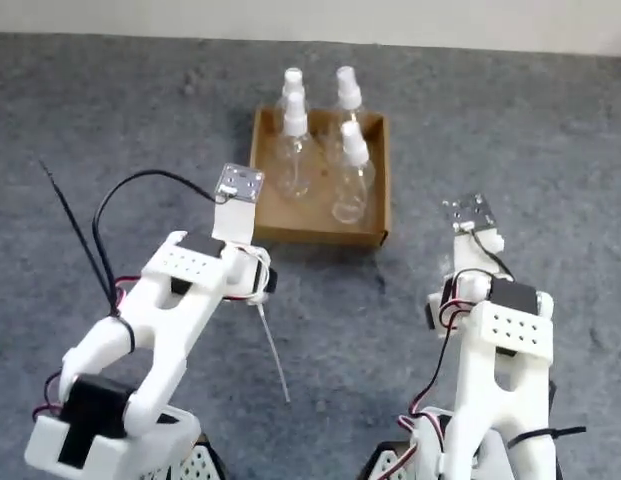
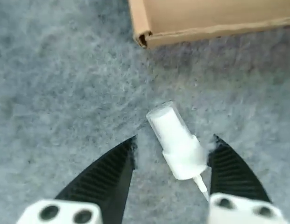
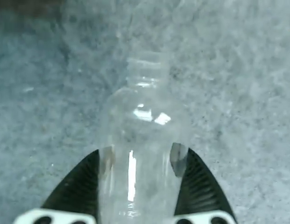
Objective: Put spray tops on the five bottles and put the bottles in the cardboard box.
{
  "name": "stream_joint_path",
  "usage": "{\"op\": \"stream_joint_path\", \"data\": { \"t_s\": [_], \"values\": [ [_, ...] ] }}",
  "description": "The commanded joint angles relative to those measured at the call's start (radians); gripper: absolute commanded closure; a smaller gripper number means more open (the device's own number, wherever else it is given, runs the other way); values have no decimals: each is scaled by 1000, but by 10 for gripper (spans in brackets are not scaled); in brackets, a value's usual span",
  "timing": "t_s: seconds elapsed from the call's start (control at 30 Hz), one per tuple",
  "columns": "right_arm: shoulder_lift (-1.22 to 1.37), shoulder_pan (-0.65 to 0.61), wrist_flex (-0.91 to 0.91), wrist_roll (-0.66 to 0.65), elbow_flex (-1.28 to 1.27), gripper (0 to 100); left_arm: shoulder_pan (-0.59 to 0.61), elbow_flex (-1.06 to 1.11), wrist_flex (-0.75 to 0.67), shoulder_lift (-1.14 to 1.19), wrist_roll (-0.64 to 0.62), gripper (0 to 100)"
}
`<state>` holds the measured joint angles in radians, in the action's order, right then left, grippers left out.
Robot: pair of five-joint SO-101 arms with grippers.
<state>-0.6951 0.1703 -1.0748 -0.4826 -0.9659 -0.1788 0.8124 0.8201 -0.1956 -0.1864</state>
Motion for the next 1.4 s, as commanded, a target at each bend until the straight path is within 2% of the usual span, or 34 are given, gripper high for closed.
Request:
{"op": "stream_joint_path", "data": {
  "t_s": [0.0, 0.23, 0.33, 0.4, 0.57, 0.7, 0.83, 1.03, 1.2, 1.37],
  "values": [
    [-25, 15, 24, 11, 4, 995, -15, -53, -12, 33, -6, 842],
    [-25, 111, 71, 11, 7, 995, -13, -56, -11, 79, 31, 854],
    [-24, 145, 74, 8, 7, 995, 5, -53, -6, 79, 80, 904],
    [7, 163, 74, 6, 10, 995, 22, -62, 43, 74, 120, 937],
    [205, 203, 91, 9, 76, 995, 50, -84, 230, 8, 247, 940],
    [292, 196, 91, 6, 145, 995, 96, -81, 282, -64, 307, 906],
    [295, 196, 94, 6, 148, 995, 105, -84, 278, -82, 327, 827],
    [297, 196, 90, -32, 148, 995, 101, -91, 275, -82, 364, 832],
    [302, 199, 88, -52, 148, 991, 96, -102, 155, -79, 358, 832],
    [305, 197, 88, -54, 148, 910, 71, -111, 126, 13, 358, 832]
  ]
}}
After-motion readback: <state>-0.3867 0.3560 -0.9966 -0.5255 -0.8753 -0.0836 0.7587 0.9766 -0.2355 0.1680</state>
